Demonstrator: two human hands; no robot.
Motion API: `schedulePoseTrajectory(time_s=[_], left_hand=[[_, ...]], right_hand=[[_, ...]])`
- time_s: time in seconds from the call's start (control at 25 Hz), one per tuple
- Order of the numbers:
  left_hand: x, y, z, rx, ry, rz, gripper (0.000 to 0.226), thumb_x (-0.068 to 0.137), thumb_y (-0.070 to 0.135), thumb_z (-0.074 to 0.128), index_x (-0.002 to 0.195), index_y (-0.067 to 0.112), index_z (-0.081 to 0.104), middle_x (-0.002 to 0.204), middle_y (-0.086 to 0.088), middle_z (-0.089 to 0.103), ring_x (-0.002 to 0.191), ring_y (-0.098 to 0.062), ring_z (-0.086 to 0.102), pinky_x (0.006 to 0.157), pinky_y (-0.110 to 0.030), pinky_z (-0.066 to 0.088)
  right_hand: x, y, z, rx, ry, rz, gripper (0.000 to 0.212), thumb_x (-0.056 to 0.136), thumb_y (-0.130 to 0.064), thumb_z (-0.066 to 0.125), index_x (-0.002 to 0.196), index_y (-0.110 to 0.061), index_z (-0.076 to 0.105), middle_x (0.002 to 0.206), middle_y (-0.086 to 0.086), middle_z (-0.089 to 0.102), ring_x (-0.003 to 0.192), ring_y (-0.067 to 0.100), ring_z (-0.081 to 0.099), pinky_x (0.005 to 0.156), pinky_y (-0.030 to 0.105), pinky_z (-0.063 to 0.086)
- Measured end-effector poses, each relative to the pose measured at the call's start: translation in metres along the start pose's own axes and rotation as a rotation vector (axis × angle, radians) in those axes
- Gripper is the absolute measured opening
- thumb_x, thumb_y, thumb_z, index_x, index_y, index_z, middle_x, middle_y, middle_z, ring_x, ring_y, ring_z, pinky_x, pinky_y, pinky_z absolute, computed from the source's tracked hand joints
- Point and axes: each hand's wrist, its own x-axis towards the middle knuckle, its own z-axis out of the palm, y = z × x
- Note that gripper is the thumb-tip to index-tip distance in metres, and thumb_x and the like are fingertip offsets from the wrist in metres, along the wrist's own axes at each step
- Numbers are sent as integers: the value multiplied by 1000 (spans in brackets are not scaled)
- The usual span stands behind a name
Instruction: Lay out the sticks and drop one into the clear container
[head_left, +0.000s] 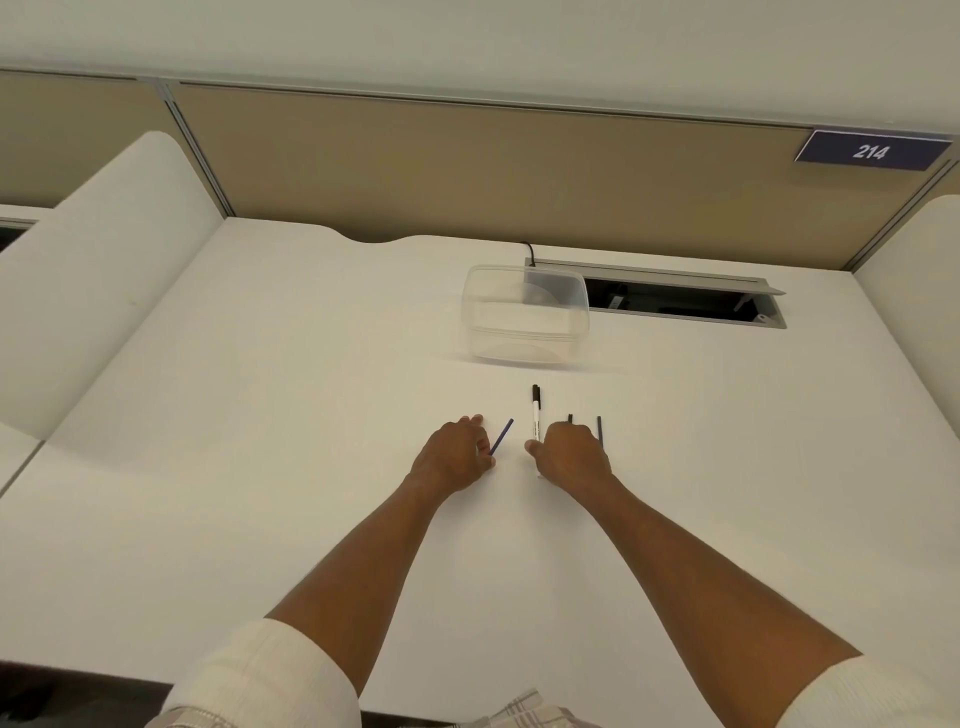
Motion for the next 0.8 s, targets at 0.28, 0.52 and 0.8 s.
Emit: schedulePoseTrajectory(time_s=[0.28, 0.52, 0.8], left_hand=[[0, 11, -2, 109, -41, -19, 13, 85, 24, 64, 95, 17, 69, 154, -4, 38, 133, -20, 47, 96, -33, 45], [4, 10, -8, 118, -2, -11, 14, 84, 25, 65, 93, 16, 68, 133, -3, 59, 110, -24, 60, 88, -38, 50], [25, 1, -11, 87, 17, -39, 23, 86, 31, 63, 109, 27, 61, 134, 2, 56, 123, -23, 53, 91, -36, 46]], right_hand=[[-1, -23, -7, 229, 3, -164, 11, 82, -28, 66, 93, -30, 64, 91, -6, 69, 85, 18, 64, 72, 31, 50], [6, -22, -8, 106, 4, -202, 7, 84, -24, 62, 80, -26, 68, 89, -7, 69, 82, 18, 63, 64, 28, 42], [30, -26, -21, 76, 27, -260, 12, 86, -17, 61, 79, -25, 66, 88, -5, 67, 83, 20, 61, 65, 27, 40]])
